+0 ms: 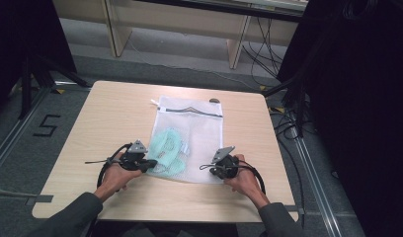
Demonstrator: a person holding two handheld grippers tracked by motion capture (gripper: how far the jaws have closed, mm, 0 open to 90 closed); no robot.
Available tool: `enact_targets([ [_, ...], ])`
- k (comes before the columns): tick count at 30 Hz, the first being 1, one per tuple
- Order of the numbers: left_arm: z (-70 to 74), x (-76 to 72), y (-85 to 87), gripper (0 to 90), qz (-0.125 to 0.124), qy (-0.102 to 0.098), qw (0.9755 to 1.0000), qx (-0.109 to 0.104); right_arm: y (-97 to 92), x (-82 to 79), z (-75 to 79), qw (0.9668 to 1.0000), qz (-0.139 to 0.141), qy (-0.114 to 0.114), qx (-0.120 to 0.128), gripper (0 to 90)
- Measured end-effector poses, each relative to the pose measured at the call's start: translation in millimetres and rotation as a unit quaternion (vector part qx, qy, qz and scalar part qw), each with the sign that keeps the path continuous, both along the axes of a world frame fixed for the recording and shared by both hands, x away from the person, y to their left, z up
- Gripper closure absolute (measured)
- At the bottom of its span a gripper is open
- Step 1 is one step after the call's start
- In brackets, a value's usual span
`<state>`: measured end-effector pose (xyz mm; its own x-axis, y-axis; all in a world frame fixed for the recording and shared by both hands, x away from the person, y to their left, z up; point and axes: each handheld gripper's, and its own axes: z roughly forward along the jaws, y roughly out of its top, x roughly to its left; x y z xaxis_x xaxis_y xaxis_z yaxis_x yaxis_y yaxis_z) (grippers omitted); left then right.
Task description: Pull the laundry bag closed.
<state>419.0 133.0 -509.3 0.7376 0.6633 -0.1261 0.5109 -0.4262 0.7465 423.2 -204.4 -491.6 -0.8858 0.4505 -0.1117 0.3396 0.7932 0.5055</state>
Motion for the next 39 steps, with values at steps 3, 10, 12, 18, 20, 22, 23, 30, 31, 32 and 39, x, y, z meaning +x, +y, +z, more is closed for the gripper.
enact_targets([
  [3, -2.9, 3.0, 0.6, 89.6, 0.001, 0.006, 1.0000, 0.003, 1.7, -3.0, 0.1, 1.0000, 0.009, -0.001, -0.003, 90.0],
  [10, -2.5, 11.5, 5.1, 89.6, -0.001, 0.022, 0.9997, 0.004, 7.1, -14.1, 0.1, 0.9996, 0.021, 0.016, 0.009, 90.0],
  [12, -2.5, 13.6, 5.6, 89.6, -0.002, 0.025, 0.9997, 0.005, 8.6, -14.4, 0.7, 0.9990, 0.040, 0.017, 0.006, 90.0],
  [18, -1.3, 23.8, 11.0, 89.6, -0.001, 0.025, 0.9995, 0.017, 23.7, -28.4, 1.1, 0.9975, 0.067, 0.022, 0.003, 90.0],
  [20, 0.2, 30.2, 13.8, 89.5, 0.001, 0.015, 0.9993, 0.034, 30.7, -33.1, 1.0, 0.9963, 0.081, 0.030, 0.006, 90.0],
  [22, 0.3, 34.1, 13.6, 89.6, 0.012, 0.016, 0.9993, 0.032, 35.1, -35.8, 0.5, 0.9954, 0.088, 0.037, 0.012, 90.0],
  [23, 0.4, 36.3, 13.7, 89.6, 0.012, 0.015, 0.9992, 0.034, 36.5, -36.7, 0.4, 0.9950, 0.090, 0.041, 0.014, 90.0],
  [30, 0.3, 40.0, 12.4, 89.6, 0.012, -0.005, 0.9982, 0.059, 54.8, -45.5, 0.4, 0.9921, 0.115, 0.049, 0.015, 90.0],
  [31, 1.1, 40.4, 12.7, 89.6, 0.007, -0.005, 0.9980, 0.062, 58.5, -47.5, 0.3, 0.9915, 0.119, 0.051, 0.015, 90.0],
  [32, 0.4, 42.3, 12.9, 89.6, 0.012, -0.004, 0.9982, 0.058, 61.3, -48.7, 0.0, 0.9909, 0.123, 0.053, 0.016, 90.0],
  [39, 0.7, 52.9, 11.5, 89.6, 0.022, -0.017, 0.9966, 0.078, 82.2, -57.0, -1.3, 0.9879, 0.145, 0.051, 0.022, 90.0],
])
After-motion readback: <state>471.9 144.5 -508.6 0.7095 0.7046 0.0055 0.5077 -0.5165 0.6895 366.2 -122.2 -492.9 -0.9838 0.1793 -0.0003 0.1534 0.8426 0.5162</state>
